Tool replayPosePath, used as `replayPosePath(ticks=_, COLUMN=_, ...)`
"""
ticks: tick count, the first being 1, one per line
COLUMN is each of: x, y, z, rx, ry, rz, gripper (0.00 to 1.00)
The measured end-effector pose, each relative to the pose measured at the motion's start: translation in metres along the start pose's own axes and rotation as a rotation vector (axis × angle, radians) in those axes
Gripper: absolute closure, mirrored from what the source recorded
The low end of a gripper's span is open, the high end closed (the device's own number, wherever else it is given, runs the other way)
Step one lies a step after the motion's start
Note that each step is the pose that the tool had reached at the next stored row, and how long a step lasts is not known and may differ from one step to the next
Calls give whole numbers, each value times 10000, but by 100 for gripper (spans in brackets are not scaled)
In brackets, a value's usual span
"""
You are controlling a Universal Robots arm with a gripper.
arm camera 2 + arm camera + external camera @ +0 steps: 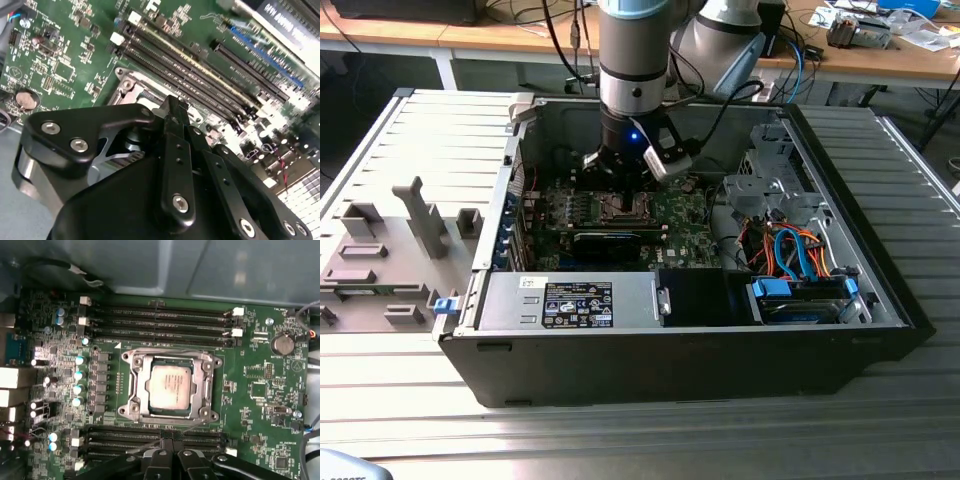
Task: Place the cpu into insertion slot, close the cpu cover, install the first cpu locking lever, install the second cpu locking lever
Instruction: 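Install the second cpu locking lever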
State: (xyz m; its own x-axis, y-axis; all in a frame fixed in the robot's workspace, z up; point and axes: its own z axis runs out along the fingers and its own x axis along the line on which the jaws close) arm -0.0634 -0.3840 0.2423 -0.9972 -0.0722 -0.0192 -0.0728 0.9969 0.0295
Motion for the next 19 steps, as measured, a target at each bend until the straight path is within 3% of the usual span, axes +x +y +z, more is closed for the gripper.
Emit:
replayPosePath(ticks=1, x=2, y=-26, z=-1, rx=-102, ry=-7, rz=3, gripper=89)
replayPosePath(ticks=2, x=6, y=-73, z=-2, rx=-329, ry=-25, rz=7, gripper=89)
replayPosePath(ticks=3, x=9, y=-105, z=-3, rx=-499, ry=-36, rz=9, gripper=89)
replayPosePath(ticks=4, x=12, y=-131, z=-4, rx=-585, ry=-43, rz=10, gripper=89)
replayPosePath(ticks=5, x=19, y=-169, z=-5, rx=-629, ry=-47, rz=10, gripper=89)
replayPosePath(ticks=7, x=85, y=-251, z=-7, rx=-633, ry=-59, rz=13, gripper=89)
replayPosePath(ticks=10, x=155, y=-248, z=11, rx=-680, ry=-62, rz=12, gripper=89)
replayPosePath(ticks=14, x=228, y=-244, z=66, rx=-922, ry=-81, rz=16, gripper=89)
replayPosePath(ticks=15, x=256, y=-244, z=122, rx=-940, ry=-82, rz=16, gripper=89)
replayPosePath(ticks=19, x=264, y=-251, z=155, rx=-945, ry=-83, rz=3, gripper=89)
